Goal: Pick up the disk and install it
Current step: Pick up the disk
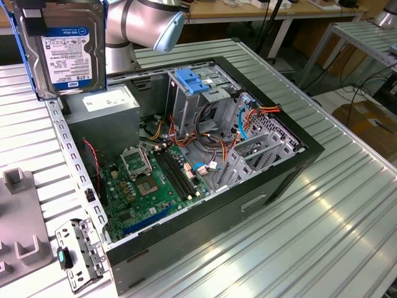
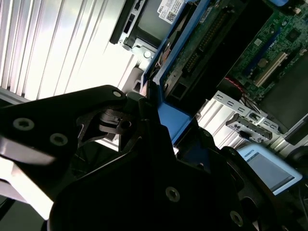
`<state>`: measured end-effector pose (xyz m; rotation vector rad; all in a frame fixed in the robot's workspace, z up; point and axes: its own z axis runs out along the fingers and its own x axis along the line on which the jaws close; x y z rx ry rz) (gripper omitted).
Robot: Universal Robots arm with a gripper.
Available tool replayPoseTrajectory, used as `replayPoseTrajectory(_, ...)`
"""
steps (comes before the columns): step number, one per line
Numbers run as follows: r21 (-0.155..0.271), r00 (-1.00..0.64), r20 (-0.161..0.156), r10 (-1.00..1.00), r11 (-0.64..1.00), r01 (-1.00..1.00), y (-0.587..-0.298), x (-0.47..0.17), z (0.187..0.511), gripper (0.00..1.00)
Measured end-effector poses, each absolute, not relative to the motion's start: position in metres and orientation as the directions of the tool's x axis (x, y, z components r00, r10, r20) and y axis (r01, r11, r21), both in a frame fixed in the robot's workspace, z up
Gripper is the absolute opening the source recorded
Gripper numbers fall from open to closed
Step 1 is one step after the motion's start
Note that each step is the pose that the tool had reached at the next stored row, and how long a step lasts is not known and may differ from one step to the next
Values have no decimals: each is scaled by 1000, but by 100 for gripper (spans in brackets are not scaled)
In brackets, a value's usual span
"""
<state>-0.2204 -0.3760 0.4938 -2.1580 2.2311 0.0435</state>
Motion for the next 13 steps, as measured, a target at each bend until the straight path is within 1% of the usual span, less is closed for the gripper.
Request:
replayPoseTrajectory(5, -6, -33, -46, -998, 33, -999, -383, -220, 494, 37)
replayPoseTrajectory(13, -6, -33, -46, -998, 33, -999, -386, -210, 494, 37)
